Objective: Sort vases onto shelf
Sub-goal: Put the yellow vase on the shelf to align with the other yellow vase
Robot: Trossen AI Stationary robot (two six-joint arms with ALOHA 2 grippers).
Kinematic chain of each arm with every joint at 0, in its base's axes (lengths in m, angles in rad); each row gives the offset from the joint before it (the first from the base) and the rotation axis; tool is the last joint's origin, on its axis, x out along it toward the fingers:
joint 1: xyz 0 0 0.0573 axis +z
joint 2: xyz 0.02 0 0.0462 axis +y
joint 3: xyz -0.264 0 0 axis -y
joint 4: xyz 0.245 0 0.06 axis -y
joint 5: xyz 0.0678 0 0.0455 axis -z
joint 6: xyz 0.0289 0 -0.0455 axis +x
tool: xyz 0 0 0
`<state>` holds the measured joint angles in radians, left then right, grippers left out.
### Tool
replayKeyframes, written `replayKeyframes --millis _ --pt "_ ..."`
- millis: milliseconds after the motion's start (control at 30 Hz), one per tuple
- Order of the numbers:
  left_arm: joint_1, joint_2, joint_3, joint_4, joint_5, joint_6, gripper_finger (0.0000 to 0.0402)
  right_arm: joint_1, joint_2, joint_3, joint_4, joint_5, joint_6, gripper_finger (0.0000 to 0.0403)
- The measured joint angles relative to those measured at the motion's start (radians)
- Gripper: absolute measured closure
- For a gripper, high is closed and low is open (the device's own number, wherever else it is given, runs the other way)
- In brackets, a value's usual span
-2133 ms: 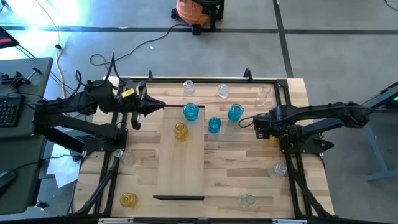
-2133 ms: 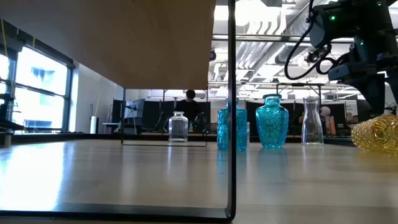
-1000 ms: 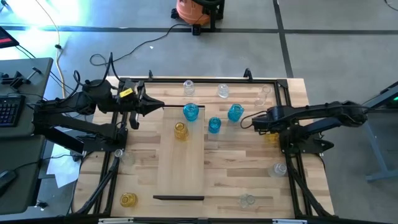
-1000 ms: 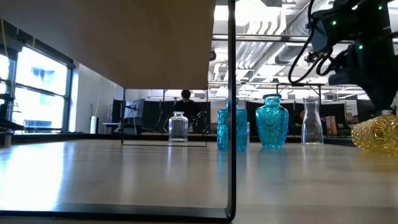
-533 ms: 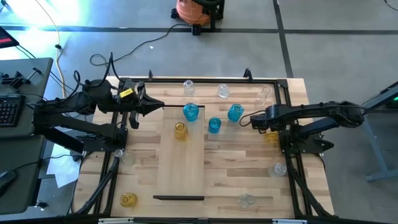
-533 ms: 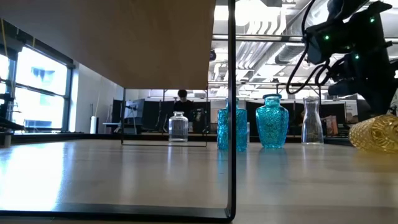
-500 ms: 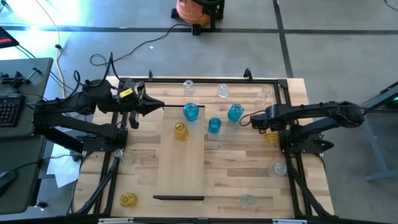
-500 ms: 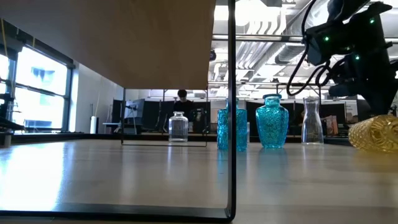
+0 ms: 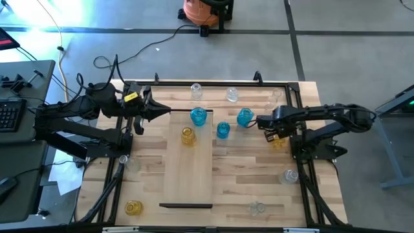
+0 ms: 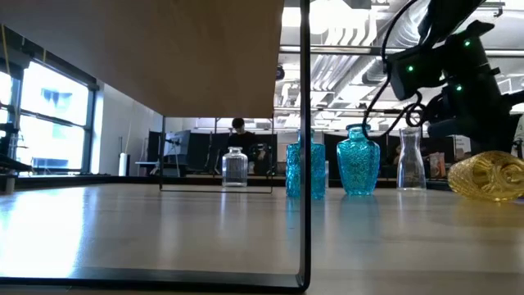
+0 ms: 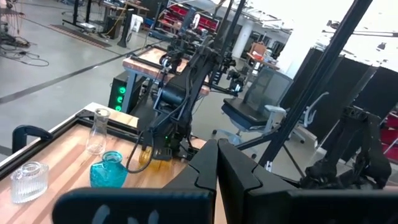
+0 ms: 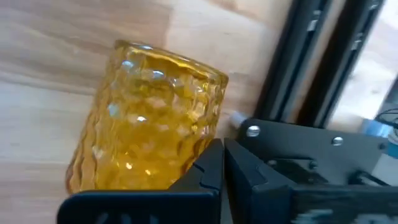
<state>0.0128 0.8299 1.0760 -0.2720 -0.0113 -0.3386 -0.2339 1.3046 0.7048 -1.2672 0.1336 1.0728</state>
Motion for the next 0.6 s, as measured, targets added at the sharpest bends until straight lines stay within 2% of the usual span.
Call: replayKeyframes --millis 233,600 --pt "0.0 0.0 0.0 0.0 0.0 0.0 0.0401 0.045 0.064 0.0 0.104 -0.066 0.008 0.0403" --pt "0.0 0.0 0.0 0.0 0.0 0.0 0.0401 0.227 0.102 0.0 0.127 -0.122 0.16 0.0403"
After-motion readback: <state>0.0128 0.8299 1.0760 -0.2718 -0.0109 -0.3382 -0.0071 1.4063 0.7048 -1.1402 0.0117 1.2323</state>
